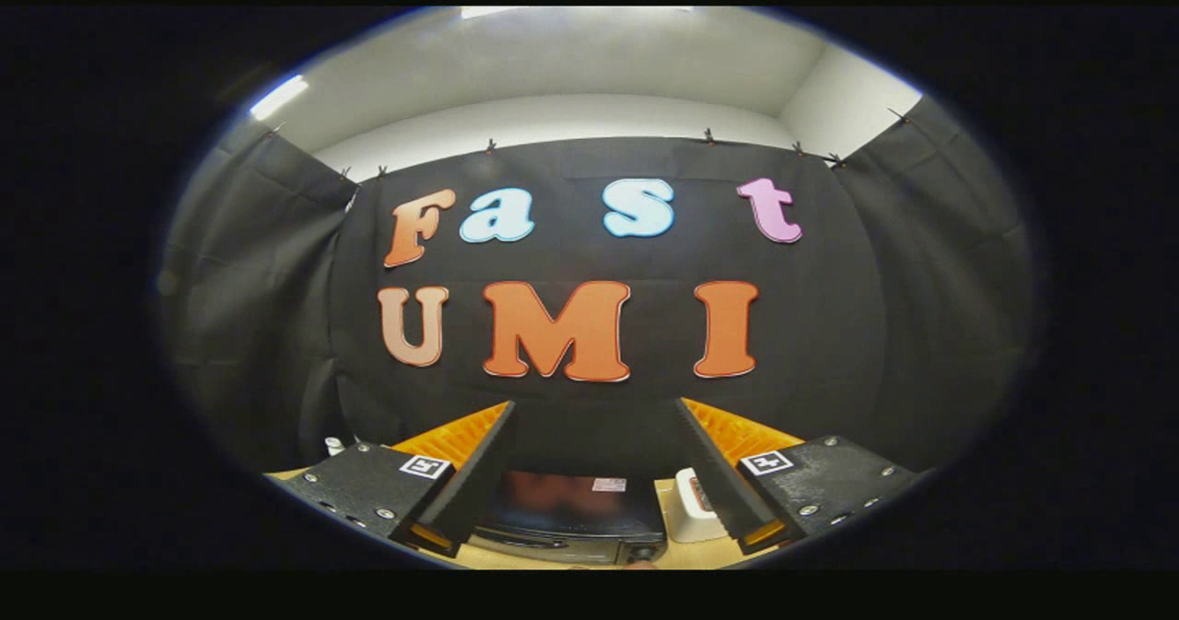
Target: Open the toaster oven, put the food inside, and close the toaster oven door.
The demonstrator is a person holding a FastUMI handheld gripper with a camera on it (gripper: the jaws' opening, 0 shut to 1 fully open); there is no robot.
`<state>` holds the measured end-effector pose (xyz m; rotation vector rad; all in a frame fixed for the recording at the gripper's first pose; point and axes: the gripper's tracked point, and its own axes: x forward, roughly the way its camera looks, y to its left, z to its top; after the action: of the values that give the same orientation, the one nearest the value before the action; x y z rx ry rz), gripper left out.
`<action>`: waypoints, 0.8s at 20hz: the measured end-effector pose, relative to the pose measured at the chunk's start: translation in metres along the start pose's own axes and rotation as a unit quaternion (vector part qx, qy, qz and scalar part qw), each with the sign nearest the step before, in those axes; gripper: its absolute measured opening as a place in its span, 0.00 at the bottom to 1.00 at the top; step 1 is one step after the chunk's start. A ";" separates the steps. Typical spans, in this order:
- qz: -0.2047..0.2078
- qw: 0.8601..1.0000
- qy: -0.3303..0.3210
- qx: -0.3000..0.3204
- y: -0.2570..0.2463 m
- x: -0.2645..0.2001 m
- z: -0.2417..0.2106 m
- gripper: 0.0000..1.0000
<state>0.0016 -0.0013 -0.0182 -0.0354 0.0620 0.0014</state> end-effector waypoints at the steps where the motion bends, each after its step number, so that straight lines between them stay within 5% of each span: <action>1: 0.004 1.000 0.000 -0.006 0.002 -0.001 -0.001 0.98; 8: 0.023 1.000 0.003 -0.017 0.013 -0.004 -0.009 0.99; 16: 0.054 0.996 0.070 -0.009 0.037 -0.010 -0.074 0.99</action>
<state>-0.0135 0.0329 -0.0930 -0.0496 0.2036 0.1083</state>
